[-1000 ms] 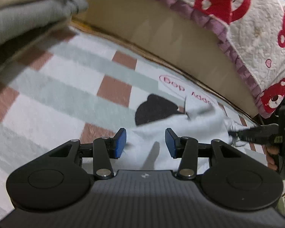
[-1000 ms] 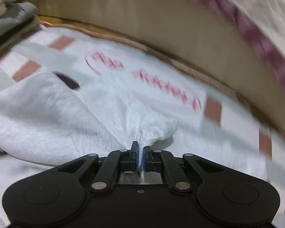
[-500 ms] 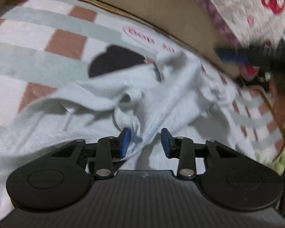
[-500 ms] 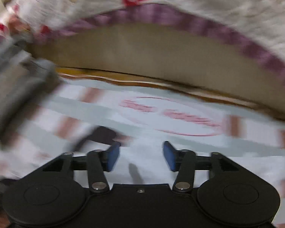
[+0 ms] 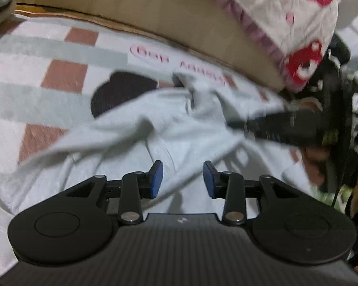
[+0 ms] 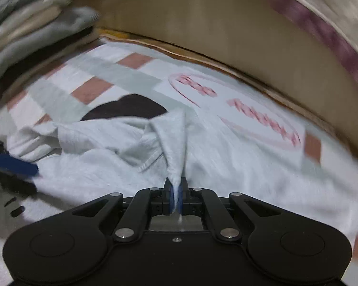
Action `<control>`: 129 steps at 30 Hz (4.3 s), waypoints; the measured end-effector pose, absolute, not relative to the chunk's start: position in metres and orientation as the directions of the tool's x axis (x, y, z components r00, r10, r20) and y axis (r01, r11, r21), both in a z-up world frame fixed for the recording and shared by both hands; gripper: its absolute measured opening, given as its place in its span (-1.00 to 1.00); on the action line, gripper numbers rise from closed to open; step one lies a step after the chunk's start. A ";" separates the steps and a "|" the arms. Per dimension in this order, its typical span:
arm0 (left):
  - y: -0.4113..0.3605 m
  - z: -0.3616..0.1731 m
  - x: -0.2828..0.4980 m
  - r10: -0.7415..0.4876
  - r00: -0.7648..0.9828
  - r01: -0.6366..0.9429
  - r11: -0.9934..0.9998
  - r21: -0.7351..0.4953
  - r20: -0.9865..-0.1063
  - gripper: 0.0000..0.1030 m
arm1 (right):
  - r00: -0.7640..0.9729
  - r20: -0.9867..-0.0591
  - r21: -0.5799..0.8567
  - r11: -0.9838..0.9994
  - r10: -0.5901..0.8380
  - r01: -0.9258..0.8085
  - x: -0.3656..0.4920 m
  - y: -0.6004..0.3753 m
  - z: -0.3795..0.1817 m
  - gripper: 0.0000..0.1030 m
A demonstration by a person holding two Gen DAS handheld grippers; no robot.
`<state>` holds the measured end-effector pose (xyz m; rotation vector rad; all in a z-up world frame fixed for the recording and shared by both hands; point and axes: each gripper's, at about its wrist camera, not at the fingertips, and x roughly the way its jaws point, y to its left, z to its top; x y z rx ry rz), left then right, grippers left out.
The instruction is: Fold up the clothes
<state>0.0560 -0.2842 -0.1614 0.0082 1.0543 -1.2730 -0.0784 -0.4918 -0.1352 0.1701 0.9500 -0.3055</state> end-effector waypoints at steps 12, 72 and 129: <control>-0.333 -0.212 0.066 -0.753 -0.198 0.675 0.359 -0.644 -0.627 0.06 | 0.615 -0.787 0.207 0.914 -0.055 0.348 -0.101 -0.513 -0.162 -0.93; -0.293 -0.104 0.177 -0.762 0.450 0.721 0.618 -0.313 -0.466 -0.99 | 0.831 -0.543 0.325 0.882 -0.122 0.342 0.031 -0.589 -0.027 -0.98; -0.440 -0.204 0.263 -0.632 0.165 0.952 0.301 -0.044 -0.758 -0.65 | 0.501 -0.764 0.050 0.736 -0.407 0.675 -0.171 -0.734 -0.196 -0.86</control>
